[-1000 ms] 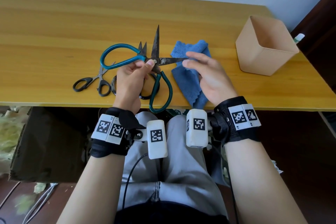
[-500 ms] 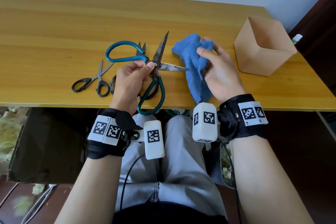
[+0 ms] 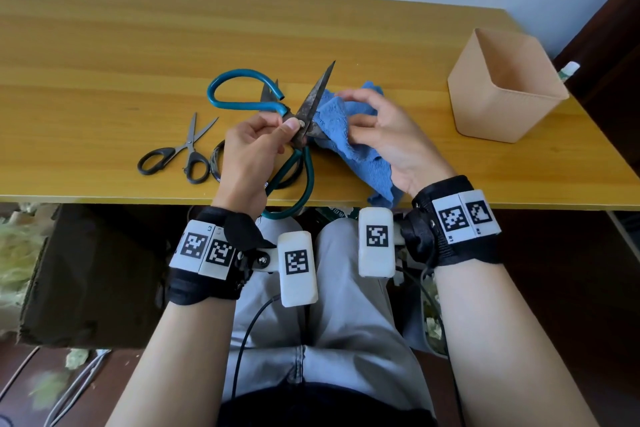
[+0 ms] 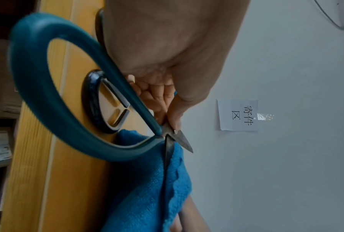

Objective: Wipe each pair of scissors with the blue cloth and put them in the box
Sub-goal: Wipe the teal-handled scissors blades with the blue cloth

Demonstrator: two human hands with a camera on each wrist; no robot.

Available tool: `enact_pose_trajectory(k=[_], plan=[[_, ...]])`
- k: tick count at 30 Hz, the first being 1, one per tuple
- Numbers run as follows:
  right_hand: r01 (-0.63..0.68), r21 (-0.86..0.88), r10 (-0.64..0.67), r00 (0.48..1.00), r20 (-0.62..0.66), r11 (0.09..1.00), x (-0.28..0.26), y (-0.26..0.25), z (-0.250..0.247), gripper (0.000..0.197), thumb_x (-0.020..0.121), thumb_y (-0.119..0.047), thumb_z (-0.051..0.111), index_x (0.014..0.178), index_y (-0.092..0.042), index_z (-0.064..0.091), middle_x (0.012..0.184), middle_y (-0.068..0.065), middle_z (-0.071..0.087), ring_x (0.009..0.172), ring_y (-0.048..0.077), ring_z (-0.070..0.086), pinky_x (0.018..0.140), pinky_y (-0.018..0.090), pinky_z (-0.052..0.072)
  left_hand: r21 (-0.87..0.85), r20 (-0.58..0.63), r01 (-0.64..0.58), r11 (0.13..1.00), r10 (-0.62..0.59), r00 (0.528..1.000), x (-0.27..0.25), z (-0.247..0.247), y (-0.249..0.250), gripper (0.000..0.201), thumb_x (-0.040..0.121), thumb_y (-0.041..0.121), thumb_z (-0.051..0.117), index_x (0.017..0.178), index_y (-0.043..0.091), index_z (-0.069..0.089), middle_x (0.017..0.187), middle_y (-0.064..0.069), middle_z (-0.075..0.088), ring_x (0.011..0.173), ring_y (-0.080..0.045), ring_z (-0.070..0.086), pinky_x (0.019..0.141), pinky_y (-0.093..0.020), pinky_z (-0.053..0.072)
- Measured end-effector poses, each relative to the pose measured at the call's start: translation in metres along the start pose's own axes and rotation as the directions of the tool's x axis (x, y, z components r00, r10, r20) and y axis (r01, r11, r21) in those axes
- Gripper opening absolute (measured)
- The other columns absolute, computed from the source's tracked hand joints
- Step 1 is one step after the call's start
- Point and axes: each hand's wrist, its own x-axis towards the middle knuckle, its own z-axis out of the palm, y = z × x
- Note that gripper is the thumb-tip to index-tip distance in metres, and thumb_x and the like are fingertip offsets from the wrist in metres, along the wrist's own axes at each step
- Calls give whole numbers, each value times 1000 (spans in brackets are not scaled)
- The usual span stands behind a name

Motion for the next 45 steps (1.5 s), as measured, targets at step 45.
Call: enact_pose_trajectory(k=[45], plan=[[-51, -81, 35, 981, -192, 995, -1, 15, -10, 36, 87, 4, 63, 115, -19, 65, 79, 9, 67, 75, 7, 64, 71, 11, 44, -46, -49, 43, 998, -45, 998, 4, 3, -3, 10, 97, 11, 64, 92, 6, 58, 85, -13, 69, 66, -9, 66, 73, -28, 57]])
